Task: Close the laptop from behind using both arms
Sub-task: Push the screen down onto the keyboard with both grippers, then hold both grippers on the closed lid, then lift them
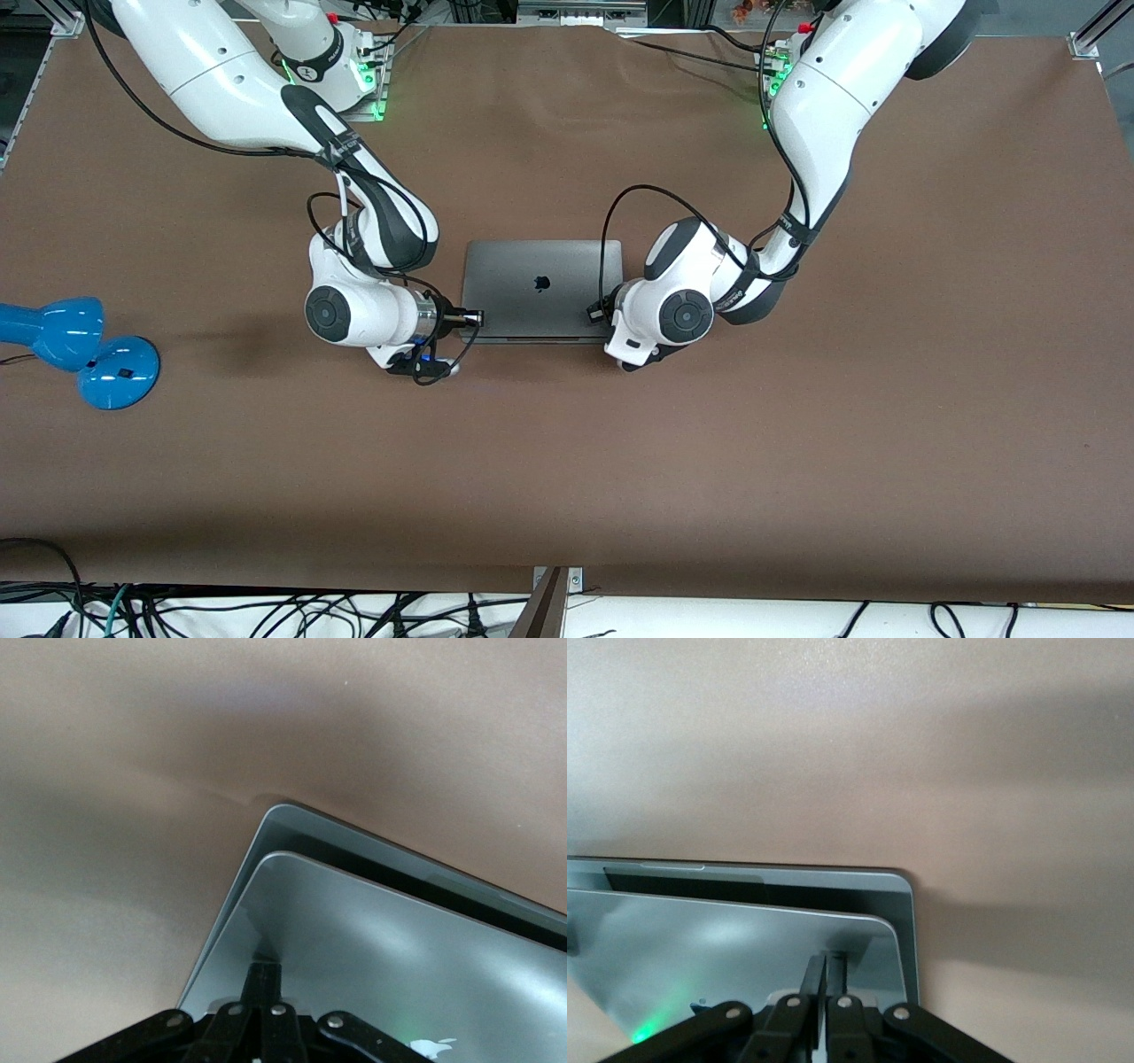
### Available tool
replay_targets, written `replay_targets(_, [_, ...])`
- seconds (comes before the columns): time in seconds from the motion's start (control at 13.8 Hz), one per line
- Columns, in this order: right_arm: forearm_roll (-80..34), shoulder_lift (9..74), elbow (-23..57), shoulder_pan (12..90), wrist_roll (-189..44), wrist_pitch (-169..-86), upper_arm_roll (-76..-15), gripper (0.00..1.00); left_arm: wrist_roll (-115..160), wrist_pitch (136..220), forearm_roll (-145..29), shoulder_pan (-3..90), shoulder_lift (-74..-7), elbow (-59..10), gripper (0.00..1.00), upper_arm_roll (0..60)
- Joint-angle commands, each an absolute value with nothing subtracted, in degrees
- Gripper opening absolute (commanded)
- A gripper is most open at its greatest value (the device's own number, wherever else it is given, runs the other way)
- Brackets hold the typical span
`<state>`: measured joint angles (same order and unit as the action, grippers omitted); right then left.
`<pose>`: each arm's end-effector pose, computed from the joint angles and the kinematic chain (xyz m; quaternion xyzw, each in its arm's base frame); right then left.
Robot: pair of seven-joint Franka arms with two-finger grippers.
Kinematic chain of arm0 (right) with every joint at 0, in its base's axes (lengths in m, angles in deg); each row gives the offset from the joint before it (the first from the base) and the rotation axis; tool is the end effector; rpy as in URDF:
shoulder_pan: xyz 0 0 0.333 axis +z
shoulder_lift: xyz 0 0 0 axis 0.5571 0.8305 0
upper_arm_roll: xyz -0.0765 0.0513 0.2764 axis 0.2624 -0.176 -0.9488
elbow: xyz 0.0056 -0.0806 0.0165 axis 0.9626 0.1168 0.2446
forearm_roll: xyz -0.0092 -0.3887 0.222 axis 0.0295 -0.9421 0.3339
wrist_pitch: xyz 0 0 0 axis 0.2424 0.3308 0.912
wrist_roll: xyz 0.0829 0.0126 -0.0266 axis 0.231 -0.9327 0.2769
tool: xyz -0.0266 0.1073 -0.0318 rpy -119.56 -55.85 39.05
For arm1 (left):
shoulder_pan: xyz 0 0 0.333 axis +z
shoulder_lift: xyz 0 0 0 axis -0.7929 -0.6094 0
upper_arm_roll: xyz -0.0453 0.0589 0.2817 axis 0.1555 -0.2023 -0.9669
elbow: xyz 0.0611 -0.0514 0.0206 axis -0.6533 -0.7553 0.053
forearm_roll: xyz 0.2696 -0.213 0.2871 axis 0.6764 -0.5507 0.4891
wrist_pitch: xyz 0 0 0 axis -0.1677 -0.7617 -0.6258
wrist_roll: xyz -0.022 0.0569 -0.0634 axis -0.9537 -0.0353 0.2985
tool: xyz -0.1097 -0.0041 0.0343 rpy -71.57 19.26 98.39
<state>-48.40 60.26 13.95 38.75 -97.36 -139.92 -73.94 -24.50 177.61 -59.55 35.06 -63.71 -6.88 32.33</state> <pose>0.6139 0.3226 0.1363 -0.9747 0.0338 0.1420 0.1690 0.5863 -0.4297 0.1366 0.9466 0.2195 -0.2243 0.0736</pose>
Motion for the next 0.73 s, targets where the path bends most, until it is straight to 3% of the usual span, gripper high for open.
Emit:
replay_targets(0.0, [-49.17, 61.66, 12.01, 39.74, -96.44, -140.44, -73.12, 0.07, -24.98, 177.97, -58.03, 34.0, -65.41, -4.48, 0.0, 31.41])
replay_targets(0.65, [-49.16, 63.95, 11.4, 39.83, -96.27, -143.07, -73.12, 0.07, -24.89, 179.55, -57.15, 33.12, -66.73, -4.48, 0.0, 30.44])
